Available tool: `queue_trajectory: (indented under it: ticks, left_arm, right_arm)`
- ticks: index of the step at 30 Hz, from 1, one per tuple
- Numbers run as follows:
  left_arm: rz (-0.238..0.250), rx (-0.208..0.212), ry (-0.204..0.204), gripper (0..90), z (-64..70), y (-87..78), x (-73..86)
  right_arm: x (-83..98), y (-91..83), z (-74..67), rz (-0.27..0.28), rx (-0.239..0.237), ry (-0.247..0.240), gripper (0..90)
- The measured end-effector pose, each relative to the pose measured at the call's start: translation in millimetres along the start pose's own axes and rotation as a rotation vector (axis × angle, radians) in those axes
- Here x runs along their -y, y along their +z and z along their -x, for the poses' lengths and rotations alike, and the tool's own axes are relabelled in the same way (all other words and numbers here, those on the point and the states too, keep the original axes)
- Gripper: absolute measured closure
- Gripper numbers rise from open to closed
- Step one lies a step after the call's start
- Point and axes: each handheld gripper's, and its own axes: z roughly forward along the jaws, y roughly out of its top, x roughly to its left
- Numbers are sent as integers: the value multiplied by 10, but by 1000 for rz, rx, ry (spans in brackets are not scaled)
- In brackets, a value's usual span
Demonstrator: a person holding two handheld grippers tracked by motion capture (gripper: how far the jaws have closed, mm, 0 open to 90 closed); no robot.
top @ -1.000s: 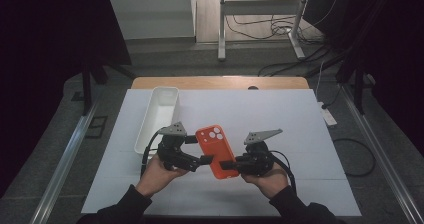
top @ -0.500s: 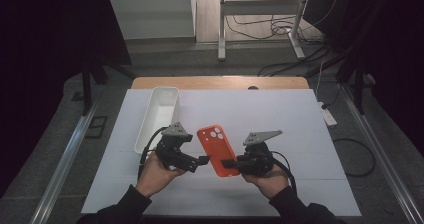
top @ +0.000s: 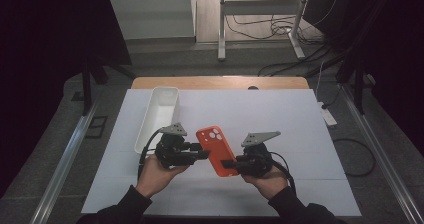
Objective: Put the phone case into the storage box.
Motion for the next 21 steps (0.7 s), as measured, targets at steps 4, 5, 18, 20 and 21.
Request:
queue_trajectory:
  ticks: [4,5,18,20,21]
  left_arm:
    - [0,14,-32,742,-22,-14,2]
    - [-3,19,-40,752,-28,-15,3]
    - [-4,68,-136,885,-109,-38,29]
    - [4,81,-159,889,-117,-42,31]
    - [6,87,-167,891,-123,-45,32]
  right_arm:
    - [1,1,-2,2,4,-2,839]
    - [0,1,-1,1,6,-4,839]
    - [10,35,-24,-24,37,-29,835]
    - [16,53,-26,-31,44,-37,833]
    - [18,60,-27,-33,46,-36,831]
